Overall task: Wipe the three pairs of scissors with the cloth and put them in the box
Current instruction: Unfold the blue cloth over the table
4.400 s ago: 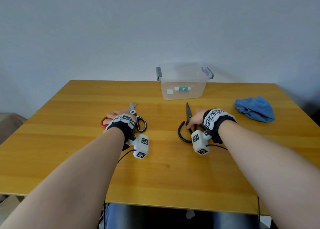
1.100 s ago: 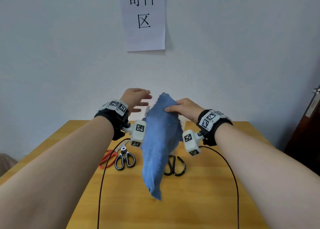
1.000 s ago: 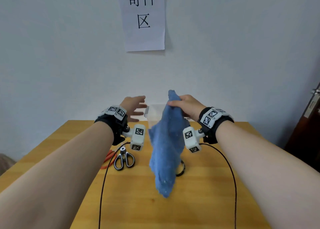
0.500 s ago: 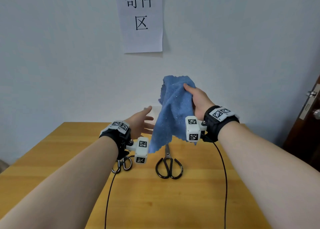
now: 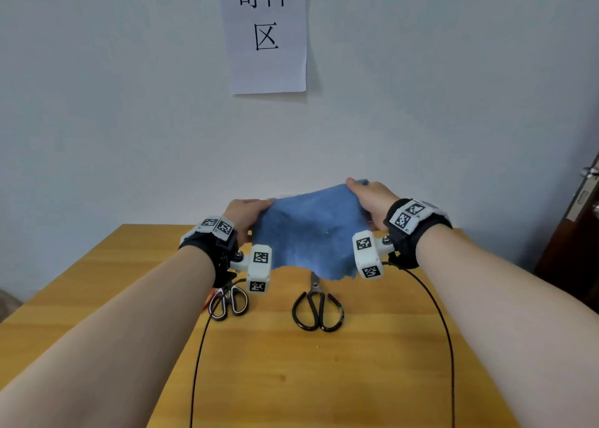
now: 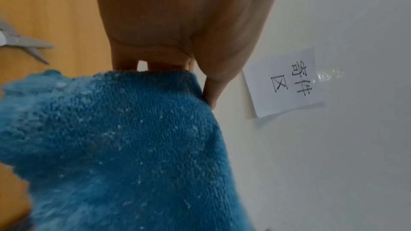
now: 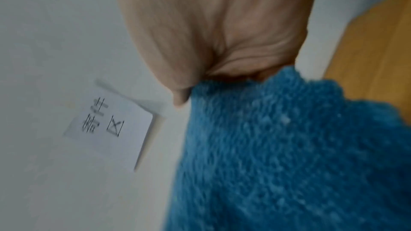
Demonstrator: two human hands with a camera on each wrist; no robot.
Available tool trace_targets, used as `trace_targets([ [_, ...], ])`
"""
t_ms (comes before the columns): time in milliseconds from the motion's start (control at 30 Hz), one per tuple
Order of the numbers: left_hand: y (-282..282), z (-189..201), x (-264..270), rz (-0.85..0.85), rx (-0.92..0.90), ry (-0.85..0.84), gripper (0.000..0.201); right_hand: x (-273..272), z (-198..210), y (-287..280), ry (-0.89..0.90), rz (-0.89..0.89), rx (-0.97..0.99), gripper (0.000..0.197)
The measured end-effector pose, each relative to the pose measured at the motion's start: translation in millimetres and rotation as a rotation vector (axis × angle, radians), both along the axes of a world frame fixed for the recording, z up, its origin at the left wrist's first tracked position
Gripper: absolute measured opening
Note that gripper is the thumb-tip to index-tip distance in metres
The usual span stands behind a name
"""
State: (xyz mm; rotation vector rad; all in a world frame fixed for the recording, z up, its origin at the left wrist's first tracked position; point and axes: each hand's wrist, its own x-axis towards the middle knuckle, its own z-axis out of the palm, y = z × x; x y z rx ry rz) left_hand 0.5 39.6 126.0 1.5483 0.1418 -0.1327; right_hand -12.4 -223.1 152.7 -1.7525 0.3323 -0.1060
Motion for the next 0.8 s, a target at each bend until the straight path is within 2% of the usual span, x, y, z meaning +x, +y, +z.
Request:
trace_targets([
  [67, 8, 6, 2, 0.054, 0.002, -0.017, 0.026, -23, 9, 8, 0.064, 0.030, 0.103, 0.053],
  [100, 12, 8, 4, 0.071, 0.007, -0.019, 0.025, -25, 10, 7, 0.075, 0.048, 0.132, 0.053],
  [200, 23, 15, 4, 0.084, 0.042, -0.027, 0.019, -22, 7, -2, 0.059, 0.068, 0.236, 0.077],
  [233, 26, 17, 4, 0.077, 0.054, -0.027, 0.017, -22, 7, -3, 0.052, 0.085, 0.244, 0.073],
  [333, 33, 23, 1, 0.067, 0.106, -0.020, 0.025, -21, 1, -2, 0.061, 0.141, 0.104, 0.048],
  [433, 38, 25, 4, 0.050, 0.194, -0.054, 0.042, -17, -6, 0, 0.008, 0.113, -0.118, 0.038],
  [533, 40, 25, 3, 0.056, 0.292, -0.101, 0.036, -16, -5, 2, -0.066, 0.022, -0.293, 0.024],
  [667, 43, 25, 7, 0.069, 0.354, -0.193, 0.022, -14, 0, 0, -0.148, -0.039, -0.253, 0.030],
  [767, 43, 29, 9, 0.028, 0.332, -0.241, 0.007, -16, 4, -7, -0.258, -0.061, -0.111, 0.018],
  [800, 42, 31, 11, 0.030, 0.340, -0.242, 0.007, -18, 6, -10, -0.294, -0.082, -0.074, 0.017],
])
